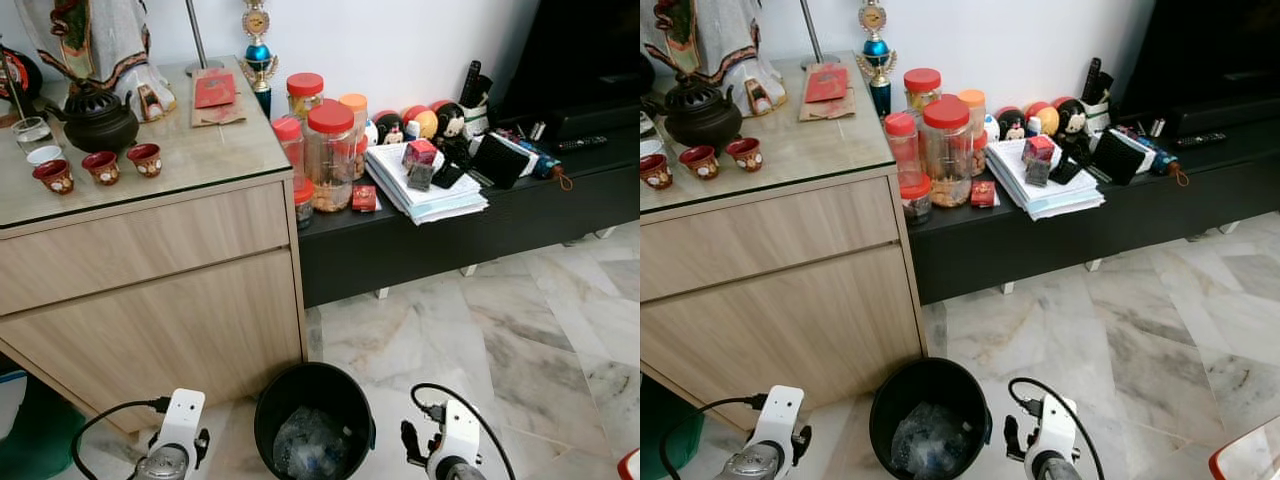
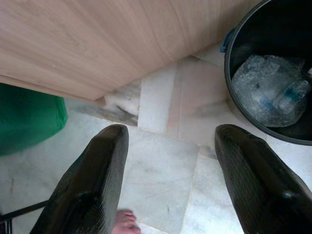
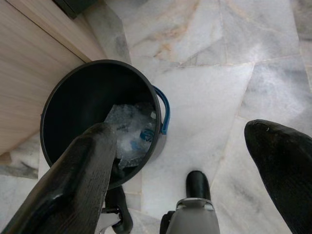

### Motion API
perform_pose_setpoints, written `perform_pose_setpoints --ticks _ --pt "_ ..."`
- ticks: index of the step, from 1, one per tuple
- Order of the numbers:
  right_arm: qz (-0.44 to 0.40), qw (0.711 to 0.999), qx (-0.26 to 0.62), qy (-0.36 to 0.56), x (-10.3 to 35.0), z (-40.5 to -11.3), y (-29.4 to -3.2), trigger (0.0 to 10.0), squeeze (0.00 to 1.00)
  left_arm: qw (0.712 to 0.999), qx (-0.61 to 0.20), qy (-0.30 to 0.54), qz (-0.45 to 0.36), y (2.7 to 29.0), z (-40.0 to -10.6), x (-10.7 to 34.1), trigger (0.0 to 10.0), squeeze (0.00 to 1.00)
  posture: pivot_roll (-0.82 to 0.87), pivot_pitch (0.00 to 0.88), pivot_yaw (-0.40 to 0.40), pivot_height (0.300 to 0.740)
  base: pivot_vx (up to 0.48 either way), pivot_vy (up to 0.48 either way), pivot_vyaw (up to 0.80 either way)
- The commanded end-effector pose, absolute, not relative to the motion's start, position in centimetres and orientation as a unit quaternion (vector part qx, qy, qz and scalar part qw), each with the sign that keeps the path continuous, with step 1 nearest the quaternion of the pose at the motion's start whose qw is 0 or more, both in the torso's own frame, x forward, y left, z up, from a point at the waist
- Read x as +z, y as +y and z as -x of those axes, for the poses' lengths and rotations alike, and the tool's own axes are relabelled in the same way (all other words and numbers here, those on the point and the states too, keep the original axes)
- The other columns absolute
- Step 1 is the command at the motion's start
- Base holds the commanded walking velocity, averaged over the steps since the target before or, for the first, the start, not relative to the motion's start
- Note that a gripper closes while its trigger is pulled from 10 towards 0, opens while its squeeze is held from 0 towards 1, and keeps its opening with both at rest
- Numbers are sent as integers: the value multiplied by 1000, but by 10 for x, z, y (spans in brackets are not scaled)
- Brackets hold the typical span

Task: Picking trash to rubbish bin

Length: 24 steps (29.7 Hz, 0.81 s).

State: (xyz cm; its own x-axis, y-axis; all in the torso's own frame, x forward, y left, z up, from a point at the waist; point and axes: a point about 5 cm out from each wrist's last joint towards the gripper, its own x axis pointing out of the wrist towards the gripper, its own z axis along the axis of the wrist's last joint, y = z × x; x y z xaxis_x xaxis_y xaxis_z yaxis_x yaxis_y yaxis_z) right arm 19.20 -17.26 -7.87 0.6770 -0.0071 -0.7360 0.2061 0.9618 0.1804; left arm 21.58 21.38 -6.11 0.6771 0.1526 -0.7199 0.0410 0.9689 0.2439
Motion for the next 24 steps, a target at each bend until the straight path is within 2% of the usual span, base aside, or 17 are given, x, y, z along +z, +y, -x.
perform_pose_setpoints --ticks 1,15,24 --pt "-129 907 -63 397 -79 -190 -173 10000 0 906 33 404 -124 215 -214 -62 10000 0 -84 0 16 740 0 0 0" --pt "-127 909 -63 393 -77 -195 -174 10000 0 910 32 397 -117 213 -219 -59 10000 0 -96 0 25 740 0 0 0" --pt "-124 906 -63 399 -79 -191 -174 10000 0 910 31 397 -117 213 -219 -59 10000 0 -105 0 33 740 -333 0 0"
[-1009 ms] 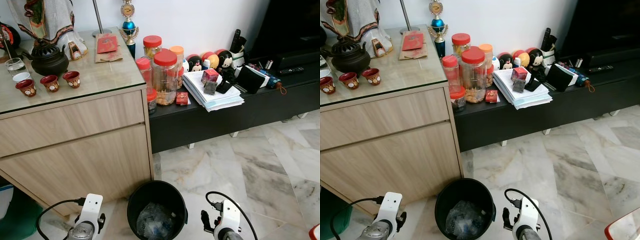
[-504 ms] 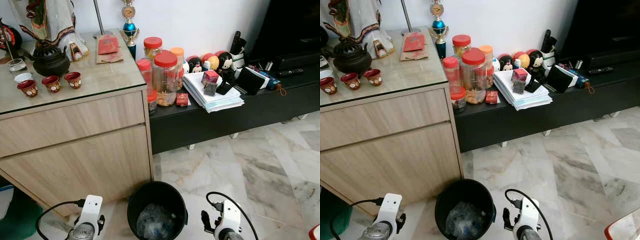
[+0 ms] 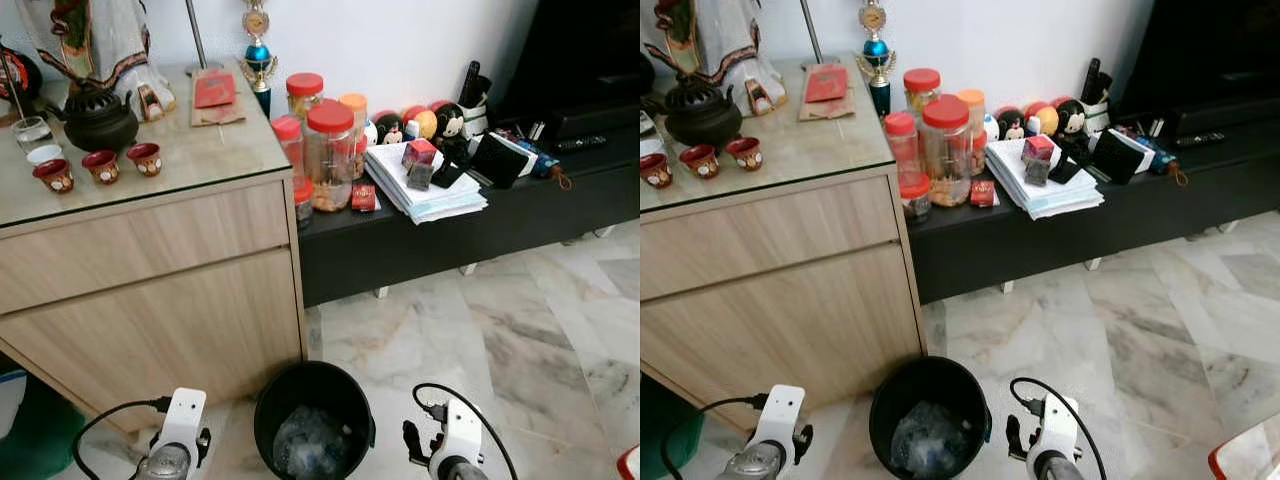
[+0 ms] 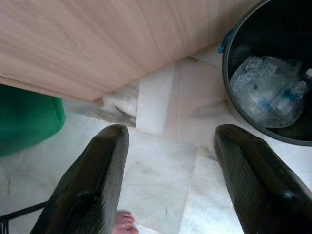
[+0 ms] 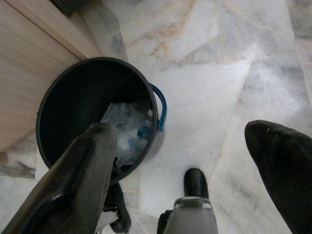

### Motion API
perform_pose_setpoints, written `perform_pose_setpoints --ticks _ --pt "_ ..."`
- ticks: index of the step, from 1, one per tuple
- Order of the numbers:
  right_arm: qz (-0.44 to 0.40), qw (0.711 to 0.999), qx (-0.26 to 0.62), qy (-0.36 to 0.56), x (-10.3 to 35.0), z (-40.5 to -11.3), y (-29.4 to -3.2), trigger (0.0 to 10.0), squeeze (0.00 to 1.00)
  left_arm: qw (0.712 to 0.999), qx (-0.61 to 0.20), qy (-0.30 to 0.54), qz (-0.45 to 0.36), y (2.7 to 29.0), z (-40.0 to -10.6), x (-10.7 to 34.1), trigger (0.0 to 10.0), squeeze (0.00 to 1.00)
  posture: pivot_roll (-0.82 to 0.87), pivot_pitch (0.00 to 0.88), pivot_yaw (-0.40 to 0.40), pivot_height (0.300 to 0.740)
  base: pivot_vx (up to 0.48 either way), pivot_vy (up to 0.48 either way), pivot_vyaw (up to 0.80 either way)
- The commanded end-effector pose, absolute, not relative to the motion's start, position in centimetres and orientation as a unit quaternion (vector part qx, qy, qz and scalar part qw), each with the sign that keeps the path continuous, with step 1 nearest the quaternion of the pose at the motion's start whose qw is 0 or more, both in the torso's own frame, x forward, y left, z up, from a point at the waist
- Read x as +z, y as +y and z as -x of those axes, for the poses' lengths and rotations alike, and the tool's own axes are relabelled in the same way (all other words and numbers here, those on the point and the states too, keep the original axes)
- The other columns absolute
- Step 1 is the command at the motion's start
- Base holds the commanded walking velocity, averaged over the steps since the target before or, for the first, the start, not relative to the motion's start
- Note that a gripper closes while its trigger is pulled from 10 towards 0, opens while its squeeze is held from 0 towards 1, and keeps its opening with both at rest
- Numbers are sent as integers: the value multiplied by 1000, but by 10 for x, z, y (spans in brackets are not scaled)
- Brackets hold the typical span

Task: Picking trash to rubbish bin

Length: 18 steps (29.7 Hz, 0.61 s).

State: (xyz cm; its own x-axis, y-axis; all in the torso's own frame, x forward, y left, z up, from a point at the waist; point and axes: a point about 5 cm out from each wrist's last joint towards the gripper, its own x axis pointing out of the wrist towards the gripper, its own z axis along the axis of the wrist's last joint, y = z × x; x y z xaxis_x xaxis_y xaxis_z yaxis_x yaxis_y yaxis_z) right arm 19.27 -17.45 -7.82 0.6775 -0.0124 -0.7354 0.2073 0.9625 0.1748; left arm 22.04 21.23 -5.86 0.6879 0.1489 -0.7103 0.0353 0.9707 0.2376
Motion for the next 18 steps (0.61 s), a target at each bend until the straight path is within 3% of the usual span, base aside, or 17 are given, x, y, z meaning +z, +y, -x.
perform_pose_setpoints --ticks 1,18 --pt "-125 906 -64 399 -79 -190 -174 10000 0 910 30 398 -117 213 -219 -59 10000 0 -105 0 33 740 -349 0 0" --pt "-122 907 -60 399 -79 -192 -173 10000 0 910 33 397 -115 213 -219 -59 10000 0 -93 0 26 740 -373 0 0"
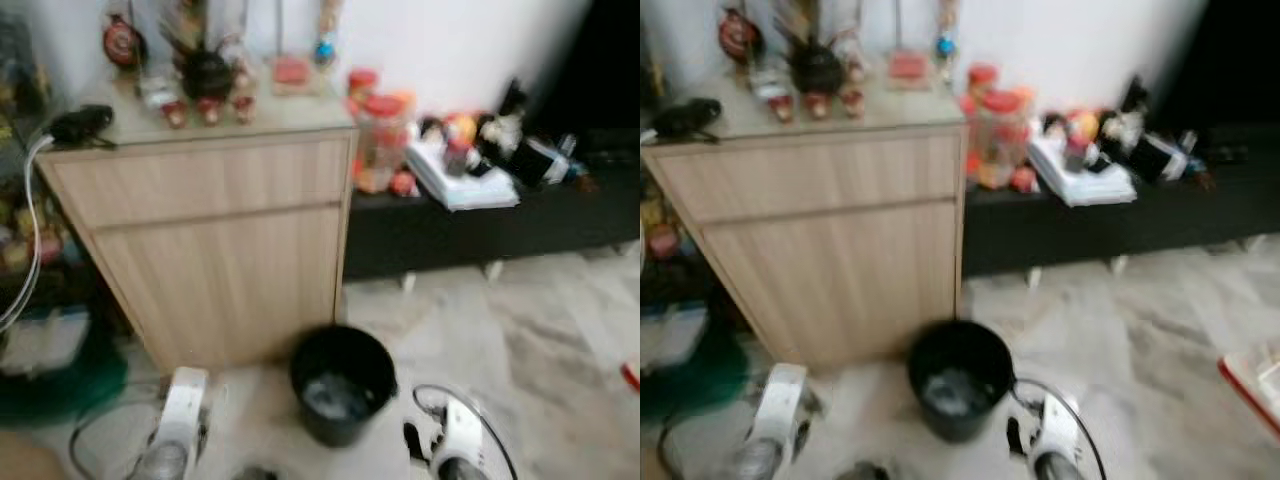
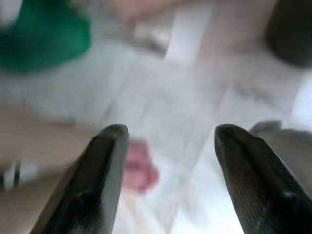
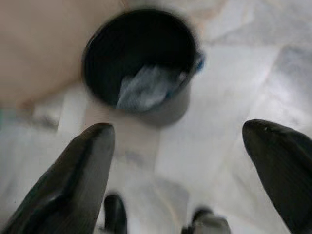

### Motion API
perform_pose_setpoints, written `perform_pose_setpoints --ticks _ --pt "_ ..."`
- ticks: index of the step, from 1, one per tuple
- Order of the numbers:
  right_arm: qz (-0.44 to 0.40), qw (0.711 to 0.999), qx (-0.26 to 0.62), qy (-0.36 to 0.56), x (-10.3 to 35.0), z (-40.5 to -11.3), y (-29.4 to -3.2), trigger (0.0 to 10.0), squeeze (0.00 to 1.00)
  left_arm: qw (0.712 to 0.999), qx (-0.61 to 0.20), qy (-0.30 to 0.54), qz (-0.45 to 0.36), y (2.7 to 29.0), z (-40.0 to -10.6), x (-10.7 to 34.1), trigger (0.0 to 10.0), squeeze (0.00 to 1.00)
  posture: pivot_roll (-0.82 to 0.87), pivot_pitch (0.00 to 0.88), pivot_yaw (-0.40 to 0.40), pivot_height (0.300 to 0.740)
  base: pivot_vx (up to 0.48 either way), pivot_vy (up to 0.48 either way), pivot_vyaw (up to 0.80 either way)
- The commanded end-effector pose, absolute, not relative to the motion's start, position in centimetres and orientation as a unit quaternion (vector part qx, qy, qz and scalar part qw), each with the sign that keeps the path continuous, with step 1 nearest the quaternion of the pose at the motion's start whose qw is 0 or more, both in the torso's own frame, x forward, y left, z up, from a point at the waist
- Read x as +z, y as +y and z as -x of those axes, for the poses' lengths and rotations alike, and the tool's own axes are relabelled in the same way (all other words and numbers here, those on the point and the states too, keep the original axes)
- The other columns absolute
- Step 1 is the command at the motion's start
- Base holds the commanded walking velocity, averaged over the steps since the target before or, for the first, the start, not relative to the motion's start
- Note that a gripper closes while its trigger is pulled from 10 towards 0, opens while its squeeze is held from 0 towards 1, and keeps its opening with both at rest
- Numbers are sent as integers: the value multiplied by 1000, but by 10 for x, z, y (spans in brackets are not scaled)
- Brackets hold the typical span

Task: Picking trash to rubbish bin

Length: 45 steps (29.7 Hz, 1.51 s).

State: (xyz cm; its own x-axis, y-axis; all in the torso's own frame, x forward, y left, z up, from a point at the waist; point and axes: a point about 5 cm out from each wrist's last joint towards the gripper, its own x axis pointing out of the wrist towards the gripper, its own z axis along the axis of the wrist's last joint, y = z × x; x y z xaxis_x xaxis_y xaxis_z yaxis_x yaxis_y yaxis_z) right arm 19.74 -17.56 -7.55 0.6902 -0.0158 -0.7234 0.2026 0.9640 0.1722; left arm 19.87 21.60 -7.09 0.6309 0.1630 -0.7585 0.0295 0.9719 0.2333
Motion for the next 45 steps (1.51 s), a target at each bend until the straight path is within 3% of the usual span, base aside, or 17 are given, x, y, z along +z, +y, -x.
perform_pose_setpoints --ticks 1,45 --pt "-122 907 -60 399 -79 -192 -173 10000 0 910 33 397 -115 213 -219 -59 10000 0 -93 0 26 740 -360 0 0" --pt "-107 919 -66 374 -70 -205 -181 10000 0 927 19 357 -115 201 -238 -48 10000 0 -102 0 0 740 -16 0 0"
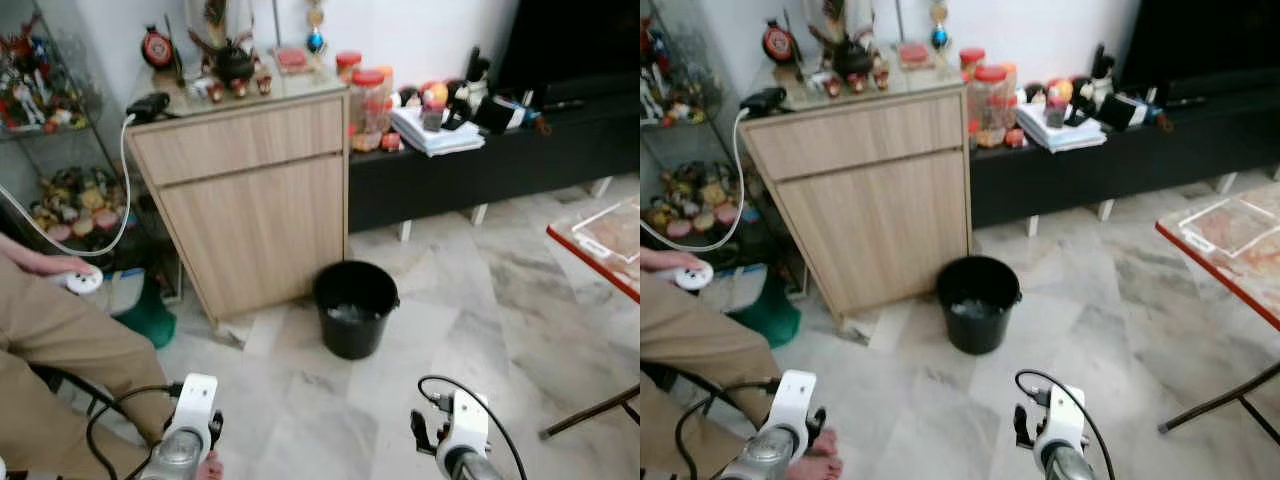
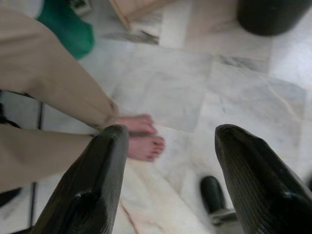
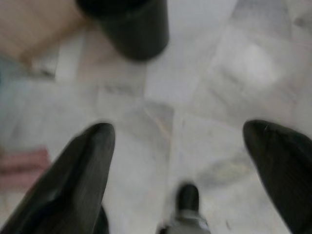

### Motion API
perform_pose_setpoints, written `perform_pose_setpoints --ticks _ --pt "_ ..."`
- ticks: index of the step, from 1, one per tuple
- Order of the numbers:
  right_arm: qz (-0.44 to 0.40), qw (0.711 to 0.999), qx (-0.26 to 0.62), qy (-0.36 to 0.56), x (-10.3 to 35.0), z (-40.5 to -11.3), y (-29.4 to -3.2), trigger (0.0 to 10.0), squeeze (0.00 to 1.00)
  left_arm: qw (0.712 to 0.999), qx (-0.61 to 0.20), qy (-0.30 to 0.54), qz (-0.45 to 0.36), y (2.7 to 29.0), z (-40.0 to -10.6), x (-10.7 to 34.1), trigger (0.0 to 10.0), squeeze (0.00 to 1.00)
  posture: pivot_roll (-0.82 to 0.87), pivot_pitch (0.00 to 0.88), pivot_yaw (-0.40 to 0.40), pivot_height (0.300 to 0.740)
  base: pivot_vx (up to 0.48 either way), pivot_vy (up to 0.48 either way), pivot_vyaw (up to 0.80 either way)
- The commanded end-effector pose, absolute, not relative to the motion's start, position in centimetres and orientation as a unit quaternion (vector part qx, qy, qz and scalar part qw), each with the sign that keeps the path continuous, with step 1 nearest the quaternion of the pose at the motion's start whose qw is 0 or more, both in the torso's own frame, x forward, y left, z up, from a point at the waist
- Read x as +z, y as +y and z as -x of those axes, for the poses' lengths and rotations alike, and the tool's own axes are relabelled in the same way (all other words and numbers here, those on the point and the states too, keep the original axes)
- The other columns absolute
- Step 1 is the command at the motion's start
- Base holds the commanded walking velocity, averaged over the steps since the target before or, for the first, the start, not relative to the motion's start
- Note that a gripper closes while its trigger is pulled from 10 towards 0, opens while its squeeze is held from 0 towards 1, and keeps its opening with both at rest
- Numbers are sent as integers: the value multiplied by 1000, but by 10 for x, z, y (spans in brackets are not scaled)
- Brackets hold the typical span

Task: Picking trash to rubbish bin

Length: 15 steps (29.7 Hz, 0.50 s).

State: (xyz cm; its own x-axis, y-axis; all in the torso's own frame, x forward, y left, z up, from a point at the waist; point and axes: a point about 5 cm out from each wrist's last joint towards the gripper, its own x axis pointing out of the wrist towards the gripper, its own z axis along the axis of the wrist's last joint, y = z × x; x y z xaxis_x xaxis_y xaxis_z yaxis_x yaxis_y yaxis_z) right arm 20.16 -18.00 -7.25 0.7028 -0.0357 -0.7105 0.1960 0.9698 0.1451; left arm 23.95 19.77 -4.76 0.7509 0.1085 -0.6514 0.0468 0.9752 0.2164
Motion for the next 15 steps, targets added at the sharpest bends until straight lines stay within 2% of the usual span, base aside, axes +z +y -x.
perform_pose_setpoints --ticks 1,15 --pt "-108 919 -66 373 -70 -206 -181 10000 0 927 20 357 -115 201 -238 -48 10000 0 -101 0 -1 740 0 0 0" --pt "-110 918 -64 376 -71 -204 -178 10000 0 923 40 368 -104 207 -231 -52 10000 0 -88 0 -5 740 0 0 0"
